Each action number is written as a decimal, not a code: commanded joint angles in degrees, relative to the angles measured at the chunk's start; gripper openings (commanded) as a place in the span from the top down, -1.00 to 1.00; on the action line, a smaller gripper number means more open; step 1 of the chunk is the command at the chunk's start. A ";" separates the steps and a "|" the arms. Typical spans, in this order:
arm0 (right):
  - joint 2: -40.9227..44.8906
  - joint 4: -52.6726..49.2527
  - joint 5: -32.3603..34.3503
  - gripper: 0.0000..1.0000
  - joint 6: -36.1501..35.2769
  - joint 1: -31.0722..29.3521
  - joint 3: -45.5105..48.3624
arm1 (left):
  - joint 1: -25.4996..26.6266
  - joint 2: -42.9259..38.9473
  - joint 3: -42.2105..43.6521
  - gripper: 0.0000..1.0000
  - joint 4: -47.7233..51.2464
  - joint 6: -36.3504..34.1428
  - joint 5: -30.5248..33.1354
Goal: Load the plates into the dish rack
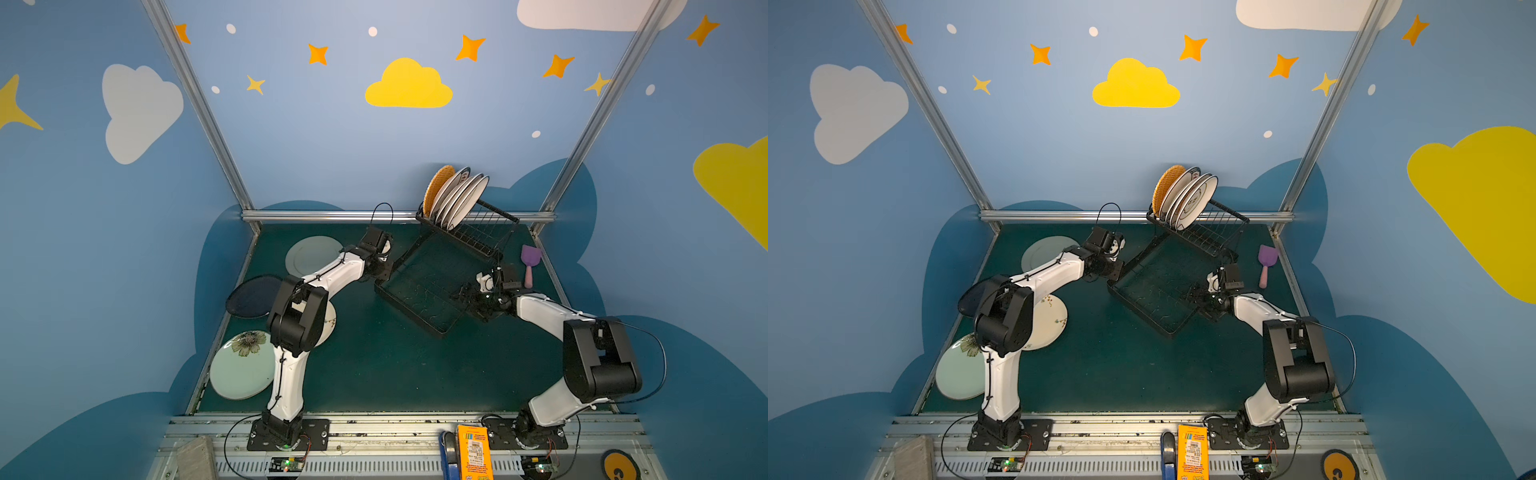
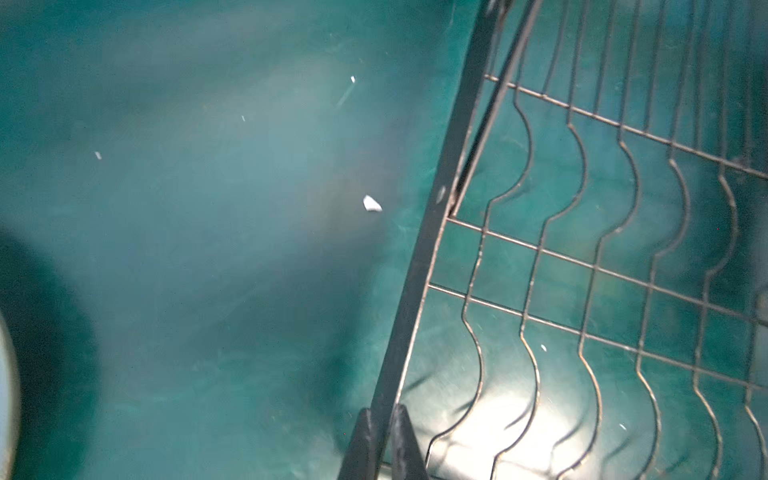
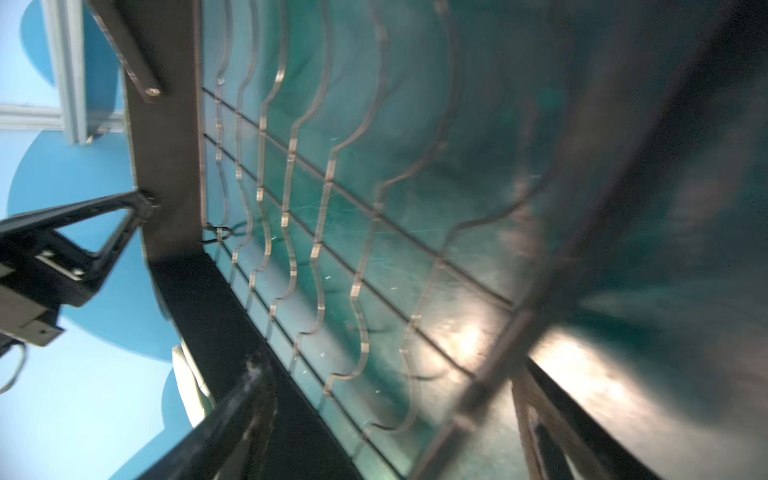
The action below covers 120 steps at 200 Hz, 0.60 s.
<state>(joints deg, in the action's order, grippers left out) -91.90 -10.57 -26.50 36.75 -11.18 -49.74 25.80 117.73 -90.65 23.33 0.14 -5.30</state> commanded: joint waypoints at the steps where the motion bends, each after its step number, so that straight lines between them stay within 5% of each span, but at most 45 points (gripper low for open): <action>1: -1.73 2.39 -2.62 -0.75 -2.05 -1.38 -1.72 | 0.30 -3.00 6.04 0.93 4.67 7.10 0.63; 120: -10.82 1.53 -6.52 -0.75 -4.57 -5.94 -12.14 | 3.03 -20.02 28.59 0.92 -0.69 27.81 11.01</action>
<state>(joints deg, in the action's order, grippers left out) -100.12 -11.92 -26.61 33.89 -15.09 -57.69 27.11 99.96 -66.32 17.17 16.25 0.82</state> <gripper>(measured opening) 0.876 0.050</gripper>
